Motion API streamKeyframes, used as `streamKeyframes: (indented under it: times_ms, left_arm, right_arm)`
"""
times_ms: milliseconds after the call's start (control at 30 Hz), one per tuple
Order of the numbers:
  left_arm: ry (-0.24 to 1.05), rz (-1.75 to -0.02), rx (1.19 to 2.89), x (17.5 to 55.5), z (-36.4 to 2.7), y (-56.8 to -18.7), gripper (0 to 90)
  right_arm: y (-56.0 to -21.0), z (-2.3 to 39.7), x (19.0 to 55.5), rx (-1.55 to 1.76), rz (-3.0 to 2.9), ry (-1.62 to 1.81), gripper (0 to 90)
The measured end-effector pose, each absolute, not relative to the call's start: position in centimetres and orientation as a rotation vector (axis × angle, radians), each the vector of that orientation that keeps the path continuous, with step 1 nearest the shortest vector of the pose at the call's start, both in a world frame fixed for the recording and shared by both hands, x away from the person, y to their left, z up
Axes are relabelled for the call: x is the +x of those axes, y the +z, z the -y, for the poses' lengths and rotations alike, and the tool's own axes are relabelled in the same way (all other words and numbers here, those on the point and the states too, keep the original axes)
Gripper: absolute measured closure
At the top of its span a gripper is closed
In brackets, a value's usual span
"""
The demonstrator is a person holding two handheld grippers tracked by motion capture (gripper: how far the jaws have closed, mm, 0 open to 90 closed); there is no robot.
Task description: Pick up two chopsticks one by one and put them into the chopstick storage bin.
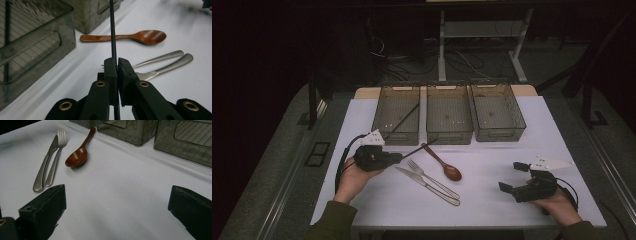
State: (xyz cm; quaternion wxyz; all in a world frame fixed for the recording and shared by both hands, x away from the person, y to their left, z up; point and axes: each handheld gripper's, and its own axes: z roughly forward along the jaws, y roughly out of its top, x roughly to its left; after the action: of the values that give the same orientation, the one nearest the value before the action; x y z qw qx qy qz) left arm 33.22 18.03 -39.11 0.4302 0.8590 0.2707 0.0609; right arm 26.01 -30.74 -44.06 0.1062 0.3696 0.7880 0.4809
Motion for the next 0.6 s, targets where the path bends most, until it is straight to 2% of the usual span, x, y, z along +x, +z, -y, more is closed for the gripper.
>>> streamKeyframes:
  times_ms: [600]
  left_arm:
    - [0.184, -0.748, 2.108, 36.0, -18.1, -37.7, 85.2]
  right_arm:
    - [-44.0, 30.9, 26.0, 1.094, -2.312, 1.419, 1.1]
